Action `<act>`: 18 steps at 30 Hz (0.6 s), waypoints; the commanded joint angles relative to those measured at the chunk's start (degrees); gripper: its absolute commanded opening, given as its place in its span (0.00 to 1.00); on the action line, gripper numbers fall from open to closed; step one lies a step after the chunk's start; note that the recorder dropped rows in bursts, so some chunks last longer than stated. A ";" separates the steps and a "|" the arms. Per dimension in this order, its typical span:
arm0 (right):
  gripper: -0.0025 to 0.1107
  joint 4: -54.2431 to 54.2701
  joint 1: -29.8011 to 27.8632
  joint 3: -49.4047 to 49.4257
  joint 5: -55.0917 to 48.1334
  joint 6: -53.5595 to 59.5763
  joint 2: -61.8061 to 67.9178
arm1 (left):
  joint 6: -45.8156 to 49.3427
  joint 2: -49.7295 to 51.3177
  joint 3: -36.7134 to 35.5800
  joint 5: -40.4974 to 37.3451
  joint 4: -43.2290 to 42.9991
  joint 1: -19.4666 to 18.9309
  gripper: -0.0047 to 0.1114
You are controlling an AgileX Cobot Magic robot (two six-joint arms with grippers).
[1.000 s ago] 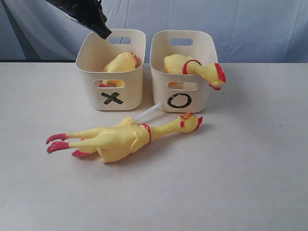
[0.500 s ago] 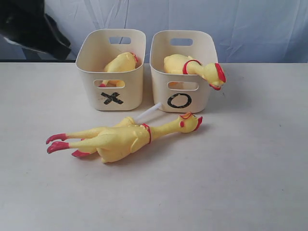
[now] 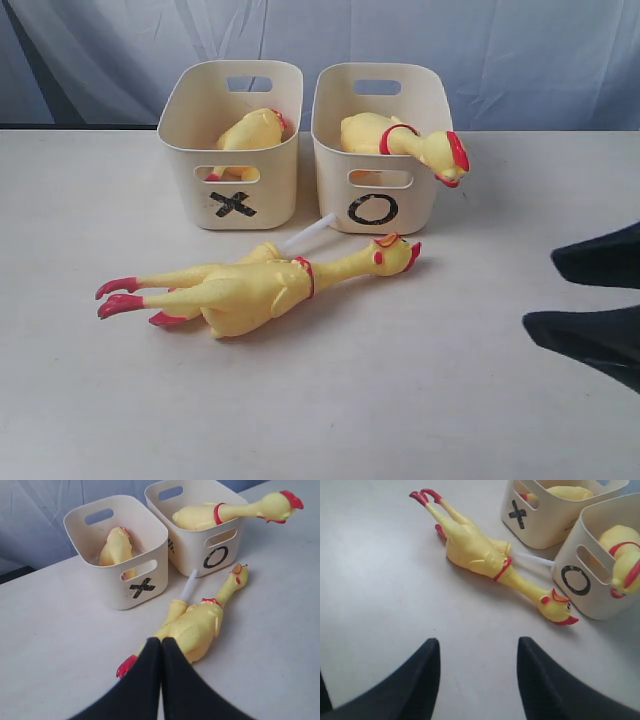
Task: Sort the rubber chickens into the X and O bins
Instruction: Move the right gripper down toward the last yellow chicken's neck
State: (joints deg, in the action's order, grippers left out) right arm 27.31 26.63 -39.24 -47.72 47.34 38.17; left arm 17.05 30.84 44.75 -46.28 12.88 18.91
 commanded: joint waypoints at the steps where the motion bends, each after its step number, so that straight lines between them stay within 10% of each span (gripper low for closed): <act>1: 0.43 3.02 -0.22 -2.13 2.77 9.01 9.94 | -0.81 -7.23 -2.84 -1.34 0.54 0.04 0.04; 18: 0.43 -23.06 12.92 -17.62 11.58 12.45 38.16 | -3.60 -10.20 -7.56 -1.74 -4.82 0.04 0.04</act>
State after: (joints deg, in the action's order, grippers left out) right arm 10.20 38.30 -55.88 -38.85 59.40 72.41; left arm 13.98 21.02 38.32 -48.32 8.63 18.91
